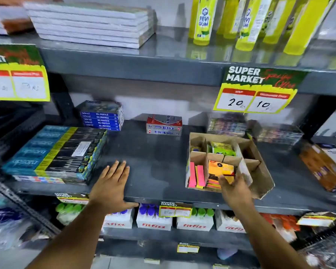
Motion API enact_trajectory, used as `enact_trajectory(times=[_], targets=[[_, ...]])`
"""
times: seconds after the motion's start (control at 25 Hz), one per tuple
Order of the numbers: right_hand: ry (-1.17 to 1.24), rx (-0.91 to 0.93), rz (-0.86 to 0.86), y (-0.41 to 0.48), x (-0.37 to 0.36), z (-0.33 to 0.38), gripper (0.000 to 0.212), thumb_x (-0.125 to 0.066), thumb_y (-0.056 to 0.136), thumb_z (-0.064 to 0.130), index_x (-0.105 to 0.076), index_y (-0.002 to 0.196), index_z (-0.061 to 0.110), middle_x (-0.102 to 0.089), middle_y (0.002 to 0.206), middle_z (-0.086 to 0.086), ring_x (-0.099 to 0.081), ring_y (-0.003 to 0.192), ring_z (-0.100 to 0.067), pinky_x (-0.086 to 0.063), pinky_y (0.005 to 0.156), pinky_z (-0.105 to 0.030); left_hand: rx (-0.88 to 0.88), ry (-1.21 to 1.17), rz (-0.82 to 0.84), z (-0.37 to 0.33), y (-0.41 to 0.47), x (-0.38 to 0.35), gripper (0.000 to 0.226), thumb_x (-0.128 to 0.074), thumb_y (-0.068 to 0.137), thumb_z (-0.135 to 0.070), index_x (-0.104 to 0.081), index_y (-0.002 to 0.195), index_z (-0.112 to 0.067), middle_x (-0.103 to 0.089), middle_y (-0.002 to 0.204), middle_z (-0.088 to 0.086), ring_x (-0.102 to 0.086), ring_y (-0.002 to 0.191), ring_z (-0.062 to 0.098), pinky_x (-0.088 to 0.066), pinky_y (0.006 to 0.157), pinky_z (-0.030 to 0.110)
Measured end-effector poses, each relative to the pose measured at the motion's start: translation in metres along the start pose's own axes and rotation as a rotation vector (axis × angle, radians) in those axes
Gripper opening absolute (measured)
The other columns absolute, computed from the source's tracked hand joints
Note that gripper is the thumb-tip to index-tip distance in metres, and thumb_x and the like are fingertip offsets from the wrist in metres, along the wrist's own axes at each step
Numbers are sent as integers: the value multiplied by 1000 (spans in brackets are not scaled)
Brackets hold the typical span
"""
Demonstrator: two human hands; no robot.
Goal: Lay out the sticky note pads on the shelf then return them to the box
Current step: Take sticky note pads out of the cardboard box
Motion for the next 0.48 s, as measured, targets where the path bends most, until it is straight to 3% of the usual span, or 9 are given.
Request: enact_trajectory(times=[0.16,0.28,0.4,0.48], targets=[[133,-171,-8,7,-2,-12,43,-59,97,28,-50,133,7,-65,120,-14,-62,110,-34,-46,82,-36,38,11,10,6,1,-7,120,-60,44,-75,-42,139,-3,-41,147,17,-38,134,35,-34,108,48],[223,-221,-21,10,-7,-6,35,-59,96,22,-53,129,11,-65,108,-8,-62,103,-29,-47,83,-37,31,-4,9,6,1,-12,119,-62,44,-69,-40,140,-4,-39,148,17,-36,135,35,-38,106,50],[306,-297,-56,16,-9,-10,32,-62,95,21,-59,125,11,-69,112,-12,-64,105,-33,-51,91,-45,30,-6,24,6,1,-11,117,-59,45,-70,-40,139,-4,-40,147,17,-37,135,35,-39,105,50],[413,-353,-83,17,-8,-14,31,-61,95,19,-62,125,11,-69,113,-11,-64,103,-32,-50,84,-40,31,-7,28,6,1,-10,116,-55,46,-71,-39,140,-4,-40,148,17,-36,135,35,-39,105,51]])
Point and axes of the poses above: each hand's wrist, its own y-axis towards the middle knuckle, its own x-axis out of the back of the hand, z = x × y, the point moved 10 cm from there along y, towards the middle knuckle
